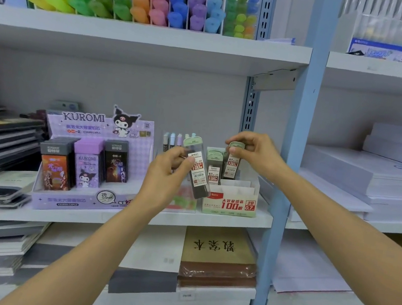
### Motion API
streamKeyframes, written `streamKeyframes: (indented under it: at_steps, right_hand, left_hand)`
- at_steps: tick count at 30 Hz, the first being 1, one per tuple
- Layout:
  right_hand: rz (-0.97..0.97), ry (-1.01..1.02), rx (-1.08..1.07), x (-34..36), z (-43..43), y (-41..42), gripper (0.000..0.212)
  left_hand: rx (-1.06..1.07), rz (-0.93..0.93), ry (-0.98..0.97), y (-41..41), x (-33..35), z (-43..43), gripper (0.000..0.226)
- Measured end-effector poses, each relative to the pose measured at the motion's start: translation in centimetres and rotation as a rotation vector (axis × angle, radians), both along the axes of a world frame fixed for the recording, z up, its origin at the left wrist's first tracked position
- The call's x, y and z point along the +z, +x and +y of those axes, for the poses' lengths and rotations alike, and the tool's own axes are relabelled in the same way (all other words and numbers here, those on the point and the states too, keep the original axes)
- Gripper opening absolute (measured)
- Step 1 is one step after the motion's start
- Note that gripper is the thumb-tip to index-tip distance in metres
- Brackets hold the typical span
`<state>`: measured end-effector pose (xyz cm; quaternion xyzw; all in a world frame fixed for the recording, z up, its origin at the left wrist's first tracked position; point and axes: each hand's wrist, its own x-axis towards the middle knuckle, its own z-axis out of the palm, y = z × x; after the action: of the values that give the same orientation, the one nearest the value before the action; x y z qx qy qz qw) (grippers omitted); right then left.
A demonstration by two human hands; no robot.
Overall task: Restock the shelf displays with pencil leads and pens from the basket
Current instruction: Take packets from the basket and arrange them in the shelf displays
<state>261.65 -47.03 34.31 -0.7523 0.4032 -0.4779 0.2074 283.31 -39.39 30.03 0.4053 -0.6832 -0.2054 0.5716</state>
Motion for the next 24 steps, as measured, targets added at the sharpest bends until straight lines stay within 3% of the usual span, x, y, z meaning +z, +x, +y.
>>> streamKeyframes:
  at_steps: [5, 10, 13, 16, 18, 21, 24]
  right_hand:
    - [0.037, -0.017, -0.088, -0.5, -0.6, 0.4, 0.017]
    - [0.272, -0.08, -0.24, -0.6, -0.5, 1.2, 0.02]
    - [0.175, -0.199, -0.237, 0.0, 1.1, 1.3, 0.026]
    - [-0.031, -0.149, 0.054, 0.8, 3.6, 1.9, 0.028]
    - [0.005, -0.067, 0.21, 0.8, 4.9, 2.6, 0.032]
    - [0.126, -0.065, 0.202, 0.7, 5.5, 2.8, 0.028]
    - [-0.053, -0.057, 0.135, 1.3, 5.6, 1.4, 0.028]
  left_hand:
    - [-0.028, 0.0, 0.0, 0.1, 0.0, -0.1, 0.018]
    - [-0.058, -0.014, 0.019, -0.1, 0.2, 0.3, 0.02]
    - [-0.052, -0.041, 0.014, -0.1, 0.4, 0.6, 0.018]
    - [-0.045, -0.05, 0.014, -0.6, 0.6, 0.8, 0.019]
    - [-0.035, -0.072, 0.006, -1.1, 0.6, 1.0, 0.021]
    - [-0.014, -0.157, -0.047, -1.5, 0.5, 1.2, 0.021]
    - [0.156, -0.315, -0.169, -1.4, -0.2, 1.1, 0.022]
